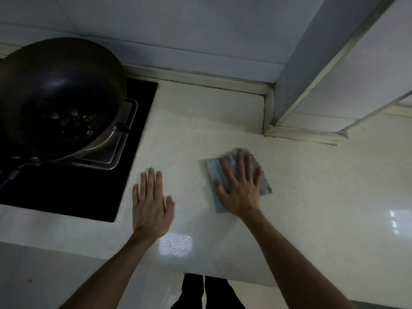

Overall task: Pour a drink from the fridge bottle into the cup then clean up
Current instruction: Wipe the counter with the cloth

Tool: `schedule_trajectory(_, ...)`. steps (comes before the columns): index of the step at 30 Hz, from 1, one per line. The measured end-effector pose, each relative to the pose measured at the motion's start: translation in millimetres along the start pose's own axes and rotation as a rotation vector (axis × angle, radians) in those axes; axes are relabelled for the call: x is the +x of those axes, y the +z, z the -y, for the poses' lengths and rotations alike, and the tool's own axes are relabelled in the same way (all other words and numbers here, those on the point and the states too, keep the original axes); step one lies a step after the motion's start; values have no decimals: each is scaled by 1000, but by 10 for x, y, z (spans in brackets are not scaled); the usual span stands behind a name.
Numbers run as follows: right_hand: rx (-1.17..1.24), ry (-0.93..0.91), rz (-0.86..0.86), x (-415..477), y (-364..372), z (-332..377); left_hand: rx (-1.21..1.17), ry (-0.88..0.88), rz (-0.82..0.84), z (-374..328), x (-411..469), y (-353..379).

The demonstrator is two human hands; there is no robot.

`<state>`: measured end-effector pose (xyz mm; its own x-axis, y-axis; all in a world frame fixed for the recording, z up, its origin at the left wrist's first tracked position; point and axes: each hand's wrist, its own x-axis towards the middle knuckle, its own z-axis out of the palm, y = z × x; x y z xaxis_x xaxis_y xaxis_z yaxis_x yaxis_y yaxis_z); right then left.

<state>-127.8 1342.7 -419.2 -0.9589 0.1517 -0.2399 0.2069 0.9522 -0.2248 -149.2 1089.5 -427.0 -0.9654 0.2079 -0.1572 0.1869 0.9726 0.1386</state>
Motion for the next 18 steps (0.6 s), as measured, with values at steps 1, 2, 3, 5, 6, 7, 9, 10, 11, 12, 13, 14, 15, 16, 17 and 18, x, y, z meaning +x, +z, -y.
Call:
schedule_trajectory(1,11,47,-9,-59,-31,-177,3,-1,2,-1,2,6)
schedule_trajectory(2,21,99,-14,-122,-55,-344,7,-2,6,1,3,12)
schedule_trajectory(3,30,152,-18,-188,-76,-503,9,-2,10,1,5,17)
schedule_trajectory(5,49,250,-34,-327,-107,-789,10,1,12,0,12,24)
schedule_trajectory(6,52,288,-42,-389,-114,-900,9,0,12,1,16,25)
schedule_trajectory(7,54,318,-49,-444,-110,-982,9,-1,13,0,14,27)
schedule_trajectory(9,55,370,-58,-495,-101,-1033,6,-4,7,-5,7,26)
schedule_trajectory(10,56,393,-59,-490,-100,-1002,-2,-5,2,-11,5,26)
schedule_trajectory(11,61,415,-58,-472,-103,-943,-12,-5,-2,-17,5,24)
schedule_trajectory(12,72,429,-56,-440,-103,-861,-17,-5,-4,-20,9,23)
schedule_trajectory(13,83,426,-51,-400,-96,-759,-15,-6,-4,-25,10,22)
schedule_trajectory(14,92,401,-42,-356,-77,-638,-10,-6,-4,-27,11,21)
schedule_trajectory(15,98,358,-33,-309,-49,-491,-6,-6,-3,-27,13,19)
schedule_trajectory(16,99,306,-23,-257,-13,-324,-4,-7,-3,-27,14,15)
schedule_trajectory(17,94,253,-13,-206,26,-142,-2,-8,-5,-28,12,9)
schedule_trajectory(18,83,206,-3,-154,58,54,1,-9,-6,-29,12,4)
